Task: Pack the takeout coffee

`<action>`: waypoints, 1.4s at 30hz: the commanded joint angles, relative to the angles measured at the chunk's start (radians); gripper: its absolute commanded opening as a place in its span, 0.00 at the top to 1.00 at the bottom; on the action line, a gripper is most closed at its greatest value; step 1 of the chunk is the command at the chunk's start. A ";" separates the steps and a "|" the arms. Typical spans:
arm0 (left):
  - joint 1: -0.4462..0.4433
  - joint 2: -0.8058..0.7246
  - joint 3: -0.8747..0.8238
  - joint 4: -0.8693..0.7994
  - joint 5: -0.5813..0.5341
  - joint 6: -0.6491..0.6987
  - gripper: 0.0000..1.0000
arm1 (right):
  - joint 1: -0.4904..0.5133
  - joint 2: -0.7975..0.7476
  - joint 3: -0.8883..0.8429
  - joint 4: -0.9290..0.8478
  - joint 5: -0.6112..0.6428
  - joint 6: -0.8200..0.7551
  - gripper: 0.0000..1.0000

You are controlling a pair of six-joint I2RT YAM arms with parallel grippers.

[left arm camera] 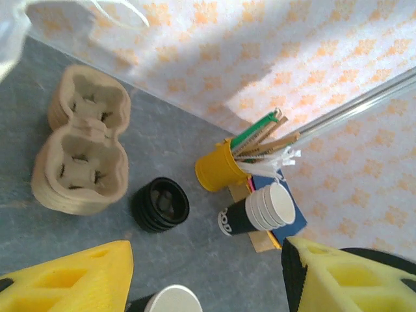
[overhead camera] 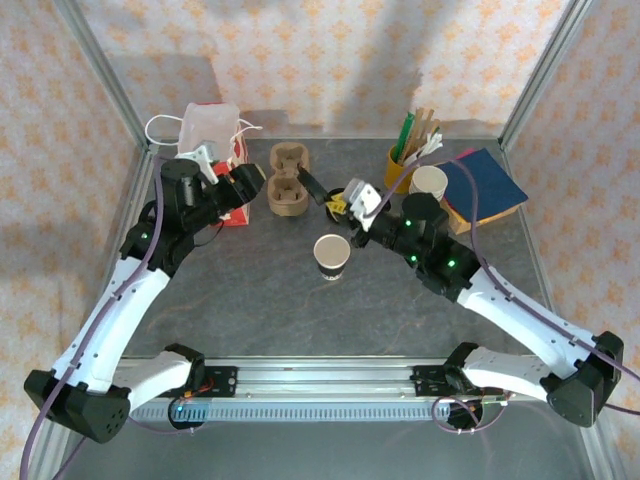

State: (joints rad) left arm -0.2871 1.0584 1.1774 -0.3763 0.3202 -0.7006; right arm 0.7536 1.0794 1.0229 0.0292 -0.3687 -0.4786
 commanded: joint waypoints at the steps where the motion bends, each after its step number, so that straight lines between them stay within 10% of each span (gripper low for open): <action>1: 0.005 -0.015 -0.026 0.008 -0.084 0.053 0.38 | -0.046 0.039 0.085 -0.134 -0.090 0.359 1.00; 10: 0.003 0.028 -0.119 0.087 0.018 0.068 0.39 | -0.298 0.108 0.061 -0.131 -0.577 0.900 1.00; 17: -0.040 0.082 -0.178 0.135 0.057 0.053 0.41 | -0.418 0.083 -0.118 -0.079 -0.688 1.179 1.00; 42: -0.119 0.152 -0.246 0.171 0.042 0.029 0.41 | -0.418 0.164 -0.327 -0.040 -0.709 1.265 1.00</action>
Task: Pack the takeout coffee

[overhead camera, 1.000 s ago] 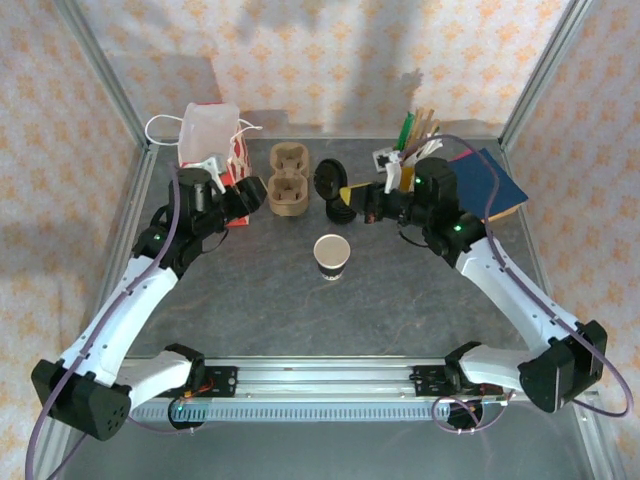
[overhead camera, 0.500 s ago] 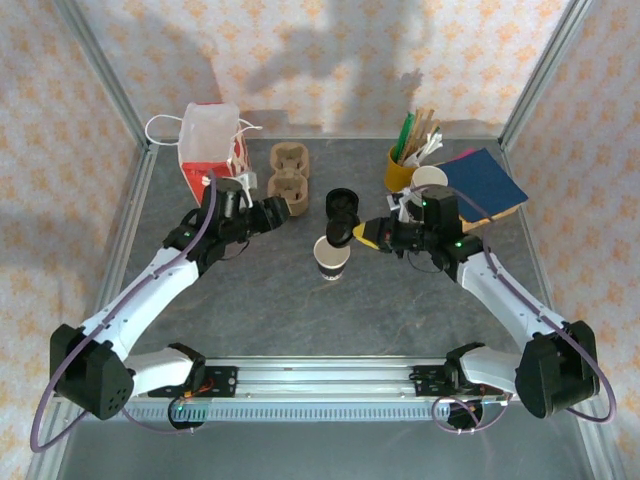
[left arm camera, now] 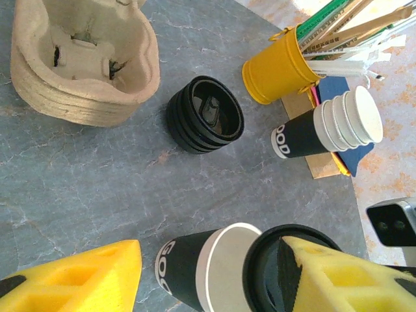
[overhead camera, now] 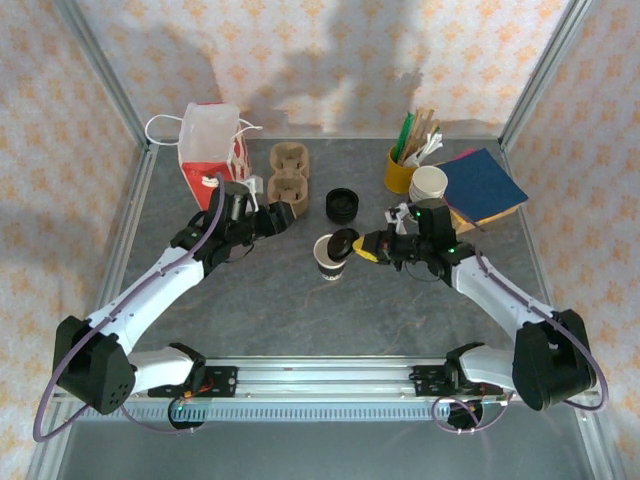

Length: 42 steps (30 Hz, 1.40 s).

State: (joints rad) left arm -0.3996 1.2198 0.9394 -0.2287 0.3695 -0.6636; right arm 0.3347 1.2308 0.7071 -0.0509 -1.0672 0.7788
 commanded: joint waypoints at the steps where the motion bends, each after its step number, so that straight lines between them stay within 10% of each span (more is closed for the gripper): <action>1: -0.007 -0.011 -0.008 0.021 -0.007 -0.008 0.41 | 0.001 0.018 -0.012 0.040 -0.011 0.007 1.00; 13: -0.006 -0.005 -0.004 0.017 -0.007 -0.003 0.41 | 0.003 0.052 -0.020 0.017 0.035 -0.025 0.78; 42: -0.007 -0.013 -0.016 -0.001 -0.016 0.012 0.40 | 0.049 0.108 0.135 -0.199 0.214 -0.185 0.61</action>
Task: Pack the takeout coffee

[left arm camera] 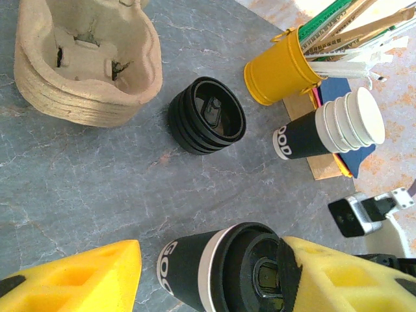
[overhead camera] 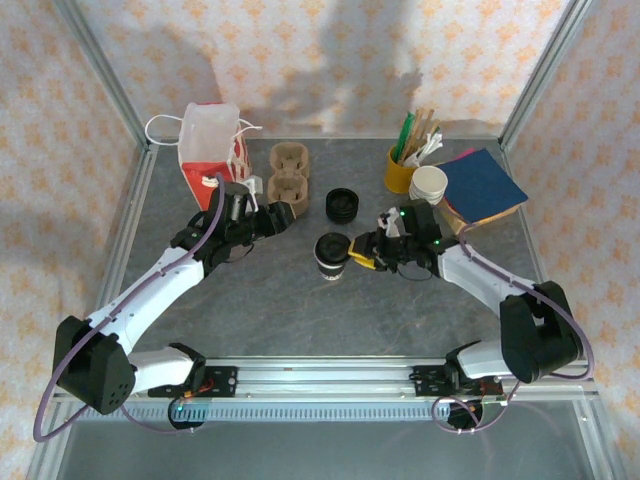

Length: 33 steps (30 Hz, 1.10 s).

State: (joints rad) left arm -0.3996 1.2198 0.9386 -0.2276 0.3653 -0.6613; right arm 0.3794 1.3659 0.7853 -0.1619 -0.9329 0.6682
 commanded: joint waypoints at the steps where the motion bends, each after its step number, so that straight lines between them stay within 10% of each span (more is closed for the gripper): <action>1: -0.007 -0.013 -0.015 -0.003 -0.012 0.012 0.40 | 0.004 -0.032 0.076 -0.126 0.110 -0.099 0.60; 33: -0.007 -0.007 -0.009 0.017 -0.006 0.018 0.40 | 0.088 0.044 0.160 -0.027 0.132 -0.109 0.58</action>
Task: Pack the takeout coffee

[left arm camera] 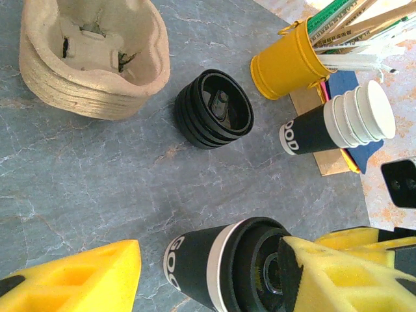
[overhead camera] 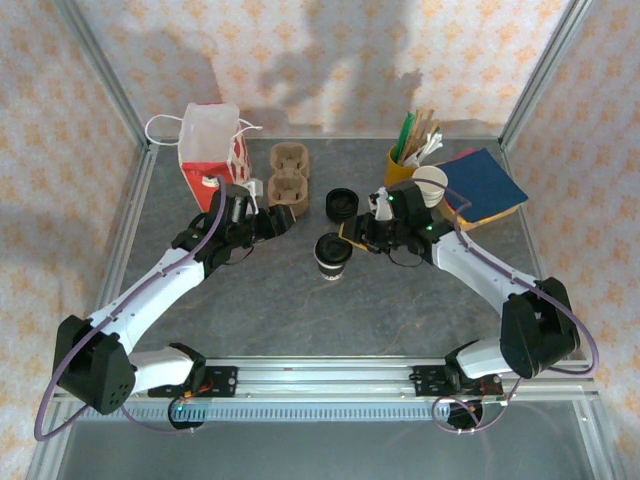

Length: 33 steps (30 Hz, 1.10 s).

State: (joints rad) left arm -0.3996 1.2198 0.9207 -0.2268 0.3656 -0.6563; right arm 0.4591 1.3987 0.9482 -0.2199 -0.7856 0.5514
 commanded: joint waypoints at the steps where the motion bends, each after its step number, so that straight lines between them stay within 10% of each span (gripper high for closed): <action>1: -0.006 -0.007 0.008 0.018 -0.006 0.011 0.41 | 0.010 0.013 -0.003 0.032 -0.014 0.009 0.58; 33: -0.032 0.070 0.006 0.030 0.087 0.049 0.26 | 0.027 -0.074 -0.010 -0.047 0.136 -0.074 0.47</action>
State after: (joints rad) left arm -0.4141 1.2659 0.9207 -0.2253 0.4126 -0.6350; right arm 0.4816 1.3495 0.9482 -0.2302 -0.7219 0.5106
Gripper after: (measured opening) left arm 0.740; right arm 0.530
